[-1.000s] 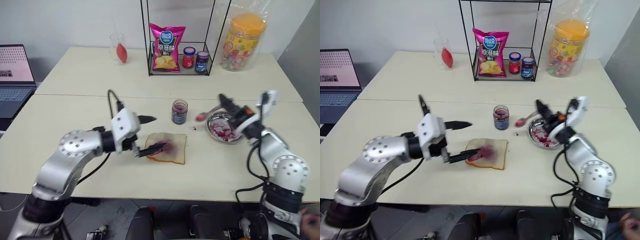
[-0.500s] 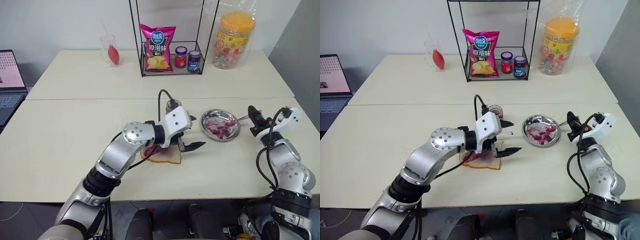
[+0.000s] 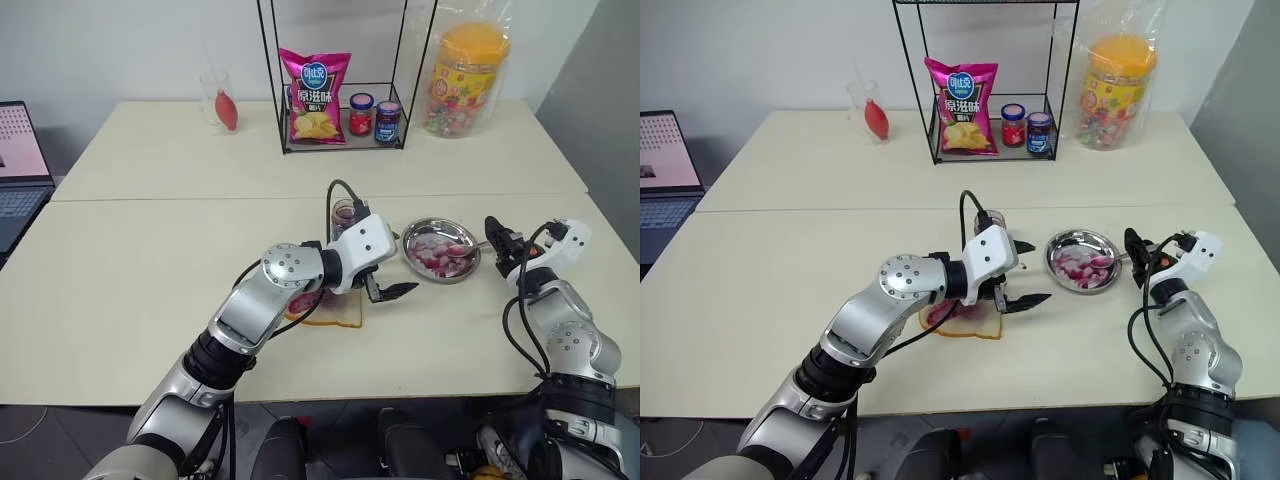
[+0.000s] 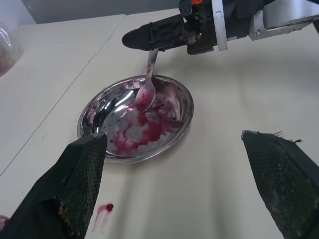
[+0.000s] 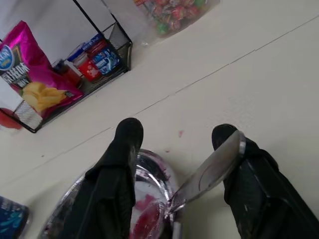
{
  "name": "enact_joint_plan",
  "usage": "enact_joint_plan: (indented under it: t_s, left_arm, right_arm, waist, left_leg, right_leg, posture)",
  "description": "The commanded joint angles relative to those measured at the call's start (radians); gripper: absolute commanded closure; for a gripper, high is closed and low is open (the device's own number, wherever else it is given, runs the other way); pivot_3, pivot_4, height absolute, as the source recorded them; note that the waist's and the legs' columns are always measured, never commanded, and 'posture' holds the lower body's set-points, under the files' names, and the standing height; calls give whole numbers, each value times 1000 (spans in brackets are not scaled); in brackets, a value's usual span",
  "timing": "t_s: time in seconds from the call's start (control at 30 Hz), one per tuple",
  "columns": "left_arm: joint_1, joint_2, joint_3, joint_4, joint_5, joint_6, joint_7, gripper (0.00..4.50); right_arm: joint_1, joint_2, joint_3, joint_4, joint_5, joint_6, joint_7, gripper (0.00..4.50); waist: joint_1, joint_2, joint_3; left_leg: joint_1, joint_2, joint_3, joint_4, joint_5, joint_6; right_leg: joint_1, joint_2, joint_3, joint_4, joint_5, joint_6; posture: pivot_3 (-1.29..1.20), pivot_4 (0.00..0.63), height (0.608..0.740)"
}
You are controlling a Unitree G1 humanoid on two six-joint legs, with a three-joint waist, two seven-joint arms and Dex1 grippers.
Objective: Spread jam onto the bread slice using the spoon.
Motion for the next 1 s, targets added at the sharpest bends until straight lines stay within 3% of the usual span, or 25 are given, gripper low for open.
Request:
enact_joint_plan:
  t_s: [0.03, 0.47, 0.63, 0.73, 0.83, 0.93, 1.0]
  left_arm:
    - [-6, -10, 18, -19, 7, -23, 6, 0]
    - [7, -6, 114, -58, -20, -12, 42, 0]
    - [64, 139, 283, -88, -42, 60, 45, 0]
    - [130, 298, 388, -59, -35, 20, -19, 0]
    - [211, 449, 497, -2, -46, -67, -96, 0]
    - [292, 530, 581, 22, -99, -101, -179, 0]
    - [329, 566, 598, 29, -104, -115, -210, 0]
  right_arm:
    - [12, -27, 41, -36, -96, -77, 10, 1472]
    - [-4, -49, 58, -73, -230, -231, 0, 1472]
    - [38, -127, 77, -223, -179, -179, 107, 1472]
    - [122, -236, 93, -357, -110, -78, 239, 1472]
    - [220, -387, 93, -473, -52, 8, 395, 986]
    - [287, -508, 76, -536, 0, 69, 518, 200]
    - [313, -561, 68, -556, 24, 94, 574, 45]
  waist:
    - [0, 0, 0]
    - [-1, 0, 0]
    - [-6, 0, 0]
    - [-2, 0, 0]
    - [-3, -1, 1]
    - [0, -1, 1]
    - [1, -2, 1]
  left_leg:
    - [0, 0, 0, 0, 0, 0]
    - [1, 0, 3, 0, 0, 0]
    - [3, 1, 3, -1, 0, 0]
    - [3, 1, 2, -1, 0, 0]
    - [2, 1, 3, -2, 0, 0]
    - [2, 0, 4, -1, 0, 0]
    - [2, 0, 4, 0, 0, 0]
  right_leg:
    - [0, 0, 0, 0, 0, 0]
    - [0, 0, 2, 0, 1, 1]
    - [0, 0, 3, 0, 1, 1]
    - [0, 0, 2, 0, 1, 1]
    - [0, 0, 3, -1, 0, 1]
    - [0, -2, 3, -2, 0, 1]
    - [1, -2, 3, -2, 0, 1]
  posture:
    - [0, 150, 740]
    - [0, 150, 740]
    - [0, 150, 740]
    - [0, 150, 740]
    - [0, 150, 740]
    - [0, 150, 740]
    - [0, 150, 740]
